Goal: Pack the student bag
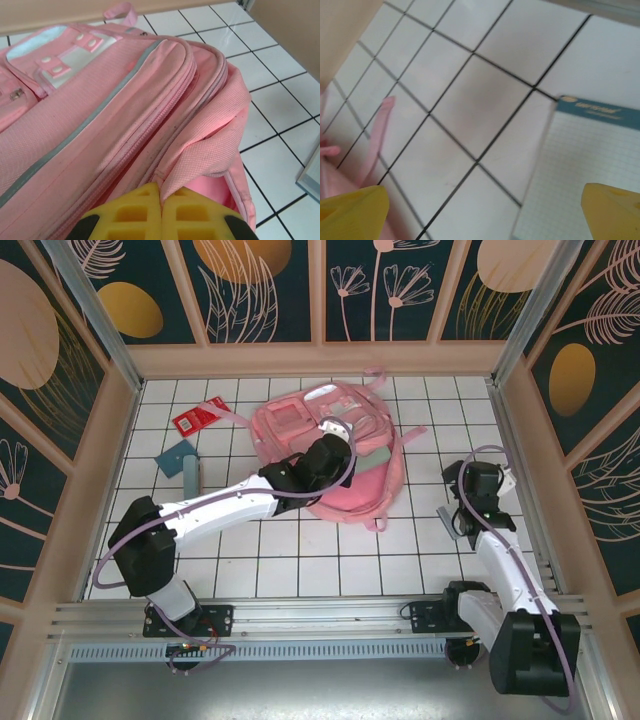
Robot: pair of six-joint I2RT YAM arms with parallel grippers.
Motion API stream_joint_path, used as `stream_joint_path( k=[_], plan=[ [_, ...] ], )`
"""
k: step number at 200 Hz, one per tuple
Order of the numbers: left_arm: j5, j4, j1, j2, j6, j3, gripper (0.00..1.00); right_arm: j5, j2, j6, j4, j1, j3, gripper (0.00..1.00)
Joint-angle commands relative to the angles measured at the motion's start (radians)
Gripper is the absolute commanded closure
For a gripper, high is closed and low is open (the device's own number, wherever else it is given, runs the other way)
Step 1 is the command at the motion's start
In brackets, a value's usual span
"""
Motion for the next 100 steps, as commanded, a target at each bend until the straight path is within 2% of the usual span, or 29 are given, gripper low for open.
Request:
stream_joint_path(
  k=[1,38,77,100],
  plan=[
    [-0.017,0.032,0.011,-0.034,-0.035,-0.019,1.0,-0.005,0.017,0.011,-0.041,-0.071,-0.014,0.01],
    [-0.002,0.054,0.012,-0.043,-0.031,-0.03,1.0,-0.043,0.023,0.013,-0.039,-0.201,-0.036,0.01],
    [0.017,0.092,0.011,-0.059,-0.023,-0.055,1.0,-0.005,0.024,0.019,-0.056,-0.265,-0.041,0.01],
    [0.029,0.097,0.012,-0.072,-0.008,-0.062,1.0,-0.024,0.037,0.022,-0.045,-0.315,-0.056,0.01]
  ],
)
